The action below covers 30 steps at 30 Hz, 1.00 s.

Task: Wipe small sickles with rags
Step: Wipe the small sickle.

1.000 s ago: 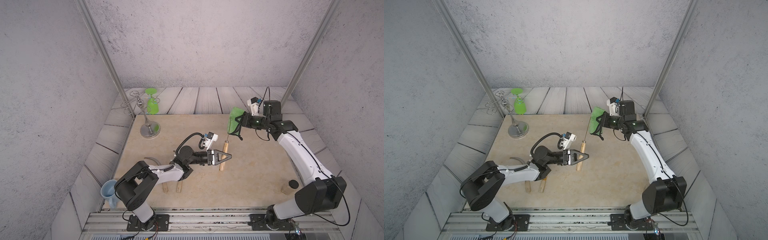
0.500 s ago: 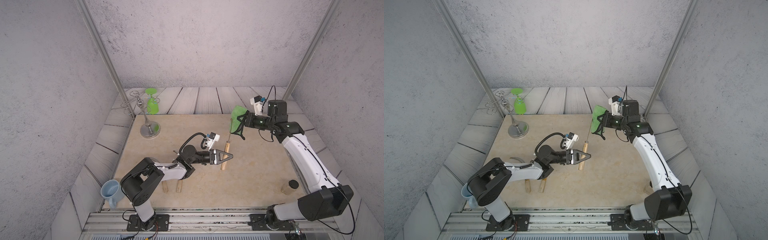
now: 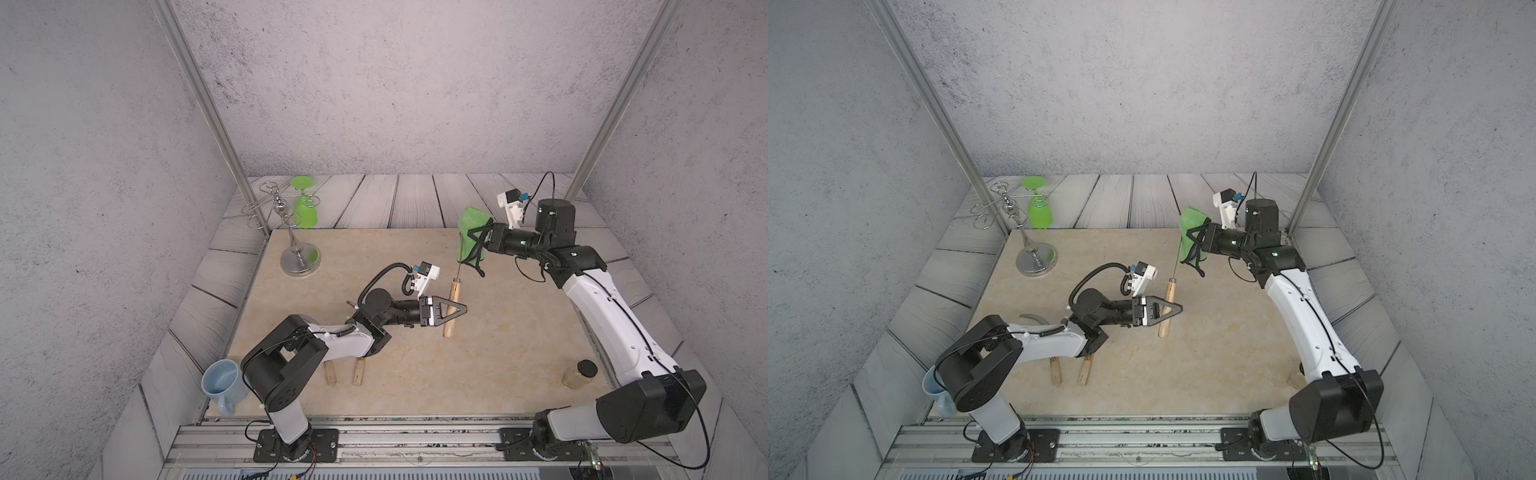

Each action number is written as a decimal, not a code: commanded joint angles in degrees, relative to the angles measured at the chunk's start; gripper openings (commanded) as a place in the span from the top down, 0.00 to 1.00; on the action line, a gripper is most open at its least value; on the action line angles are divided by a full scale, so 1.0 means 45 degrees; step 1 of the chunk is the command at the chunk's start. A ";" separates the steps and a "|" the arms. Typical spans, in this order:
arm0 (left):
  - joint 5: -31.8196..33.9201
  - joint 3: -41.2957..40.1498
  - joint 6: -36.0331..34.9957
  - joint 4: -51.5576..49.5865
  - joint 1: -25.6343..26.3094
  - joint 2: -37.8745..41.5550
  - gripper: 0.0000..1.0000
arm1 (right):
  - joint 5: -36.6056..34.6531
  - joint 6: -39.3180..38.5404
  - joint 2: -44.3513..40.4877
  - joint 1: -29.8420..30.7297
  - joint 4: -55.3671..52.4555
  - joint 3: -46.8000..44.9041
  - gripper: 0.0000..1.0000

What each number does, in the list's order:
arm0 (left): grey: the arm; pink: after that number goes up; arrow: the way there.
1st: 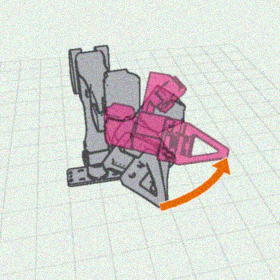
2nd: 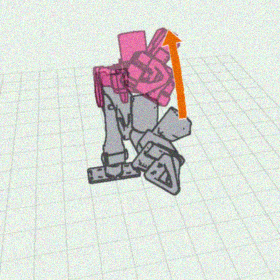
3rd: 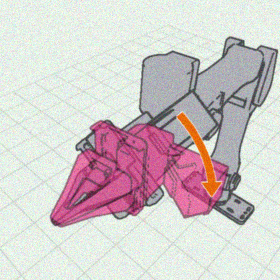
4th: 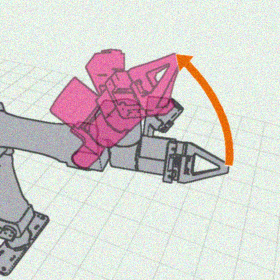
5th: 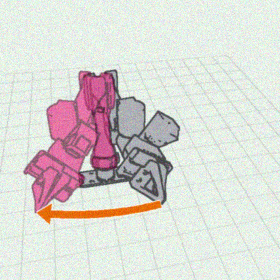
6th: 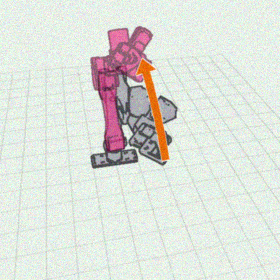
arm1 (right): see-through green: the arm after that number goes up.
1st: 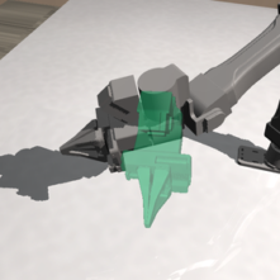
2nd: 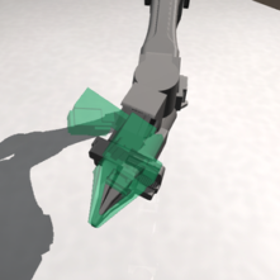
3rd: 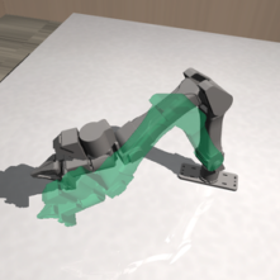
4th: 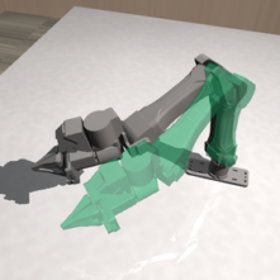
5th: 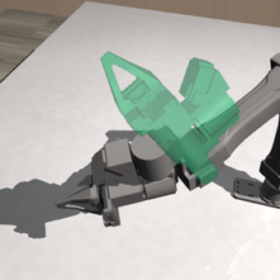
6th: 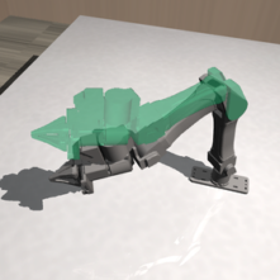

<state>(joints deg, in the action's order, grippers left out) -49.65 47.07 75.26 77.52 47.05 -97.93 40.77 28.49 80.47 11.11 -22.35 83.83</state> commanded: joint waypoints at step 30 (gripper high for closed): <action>-0.1463 0.2592 0.0842 0.0151 -0.3220 -0.1653 1.00 | 0.0992 -0.0670 -0.3374 0.1583 -0.0999 -0.1844 0.84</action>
<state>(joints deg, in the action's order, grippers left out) -54.08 57.84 78.54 77.82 35.77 -104.31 46.33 28.99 69.93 17.69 -21.47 76.18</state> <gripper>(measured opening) 0.247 0.165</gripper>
